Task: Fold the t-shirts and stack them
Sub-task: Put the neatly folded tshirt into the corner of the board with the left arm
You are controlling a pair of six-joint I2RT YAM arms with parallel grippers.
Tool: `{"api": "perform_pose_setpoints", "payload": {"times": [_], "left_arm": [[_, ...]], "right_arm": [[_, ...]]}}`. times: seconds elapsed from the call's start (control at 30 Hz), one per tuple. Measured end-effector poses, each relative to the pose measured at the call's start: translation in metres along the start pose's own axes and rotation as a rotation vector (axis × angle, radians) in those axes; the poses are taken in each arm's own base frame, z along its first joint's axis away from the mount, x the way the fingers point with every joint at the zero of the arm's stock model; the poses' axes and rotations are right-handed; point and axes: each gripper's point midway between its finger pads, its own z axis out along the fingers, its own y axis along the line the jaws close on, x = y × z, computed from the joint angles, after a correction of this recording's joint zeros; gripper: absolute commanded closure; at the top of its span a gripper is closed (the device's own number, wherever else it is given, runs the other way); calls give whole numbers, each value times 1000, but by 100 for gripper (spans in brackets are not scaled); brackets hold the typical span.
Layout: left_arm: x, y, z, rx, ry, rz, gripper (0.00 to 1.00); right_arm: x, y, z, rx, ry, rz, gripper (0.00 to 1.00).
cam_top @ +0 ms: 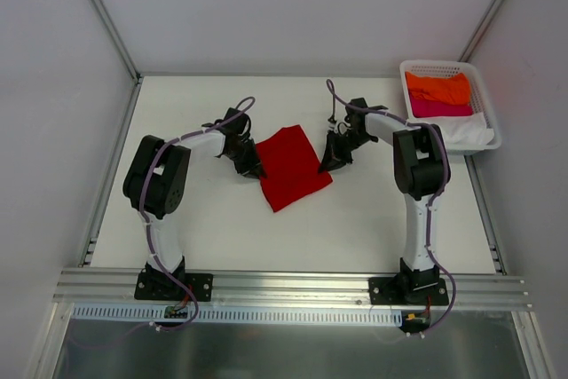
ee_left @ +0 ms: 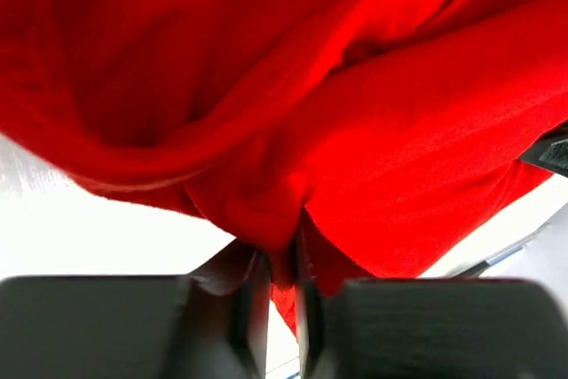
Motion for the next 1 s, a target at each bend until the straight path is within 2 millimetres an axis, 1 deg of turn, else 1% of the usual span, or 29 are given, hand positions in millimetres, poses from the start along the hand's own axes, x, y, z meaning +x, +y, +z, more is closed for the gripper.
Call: {"api": "perform_pose_setpoints", "payload": {"times": [0.03, 0.07, 0.23, 0.43, 0.47, 0.5, 0.53, 0.57, 0.67, 0.73, 0.83, 0.9, 0.97, 1.0], "left_arm": [[0, 1, 0, -6, 2, -1, 99], [0, 1, -1, -13, 1, -2, 100], [-3, 6, -4, -56, -9, -7, 100], [-5, 15, -9, -119, -18, -21, 100], [-6, 18, -10, -128, -20, -27, 100], [-6, 20, -11, -140, -20, -31, 100], [-8, 23, -13, -153, -22, -39, 100], [-8, 26, -14, -166, -21, -44, 100], [-9, 35, -19, -207, -22, -66, 100], [-12, 42, -24, -241, -26, -88, 100], [-15, 54, -31, -297, -36, -118, 100], [-19, 63, -38, -341, -47, -138, 100], [-26, 71, -47, -384, -67, -159, 100], [-31, 73, -52, -396, -78, -171, 100]], "right_arm": [[-1, 1, 1, -5, 3, 3, 99], [-1, 2, 3, -13, 9, 6, 100], [-6, 10, 11, -49, 35, 13, 99], [-8, 33, 26, -108, 73, -6, 99], [-7, 37, 29, -117, 82, -8, 95], [-6, 41, 32, -126, 91, -11, 87], [-4, 44, 34, -135, 100, -13, 58], [-3, 46, 36, -139, 108, -10, 50], [4, 55, 39, -154, 132, -16, 42], [5, 58, 38, -157, 132, -31, 41], [5, 57, 35, -128, 120, -56, 40], [4, 57, 28, -107, 104, -70, 40], [2, 60, 17, -93, 80, -88, 40], [1, 63, 9, -86, 59, -102, 40]]}}
